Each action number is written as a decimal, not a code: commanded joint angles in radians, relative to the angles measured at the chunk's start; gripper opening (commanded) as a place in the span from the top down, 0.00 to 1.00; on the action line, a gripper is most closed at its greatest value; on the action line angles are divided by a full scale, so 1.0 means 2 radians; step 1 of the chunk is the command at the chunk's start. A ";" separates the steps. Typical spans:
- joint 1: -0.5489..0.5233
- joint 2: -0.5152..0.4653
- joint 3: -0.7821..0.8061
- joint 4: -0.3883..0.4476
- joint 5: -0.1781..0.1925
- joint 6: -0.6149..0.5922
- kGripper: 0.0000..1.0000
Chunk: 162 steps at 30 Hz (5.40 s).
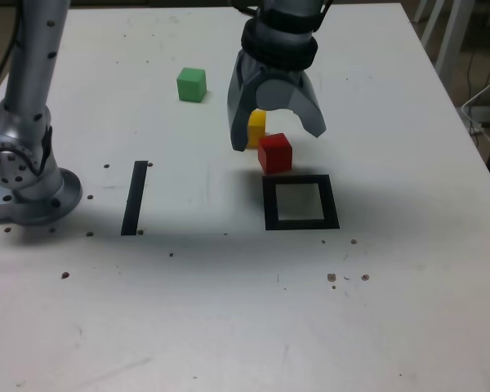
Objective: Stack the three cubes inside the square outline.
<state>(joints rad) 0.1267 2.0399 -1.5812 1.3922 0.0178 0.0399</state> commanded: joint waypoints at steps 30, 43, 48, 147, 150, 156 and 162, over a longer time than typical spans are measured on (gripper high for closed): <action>0.026 0.080 -0.032 0.025 -0.040 0.051 0.17; 0.032 0.105 -0.048 0.039 -0.031 0.064 0.59; 0.032 0.106 -0.053 0.036 -0.025 0.069 0.69; 0.022 0.020 -0.075 0.083 0.040 0.074 0.01; 0.050 0.019 -0.065 0.081 0.045 0.098 0.01; 0.098 0.024 -0.055 0.073 0.046 0.145 0.01; 0.131 0.039 -0.055 0.069 0.031 0.190 0.02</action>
<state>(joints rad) 0.3744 2.1017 -1.6920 1.5299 0.0892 0.4027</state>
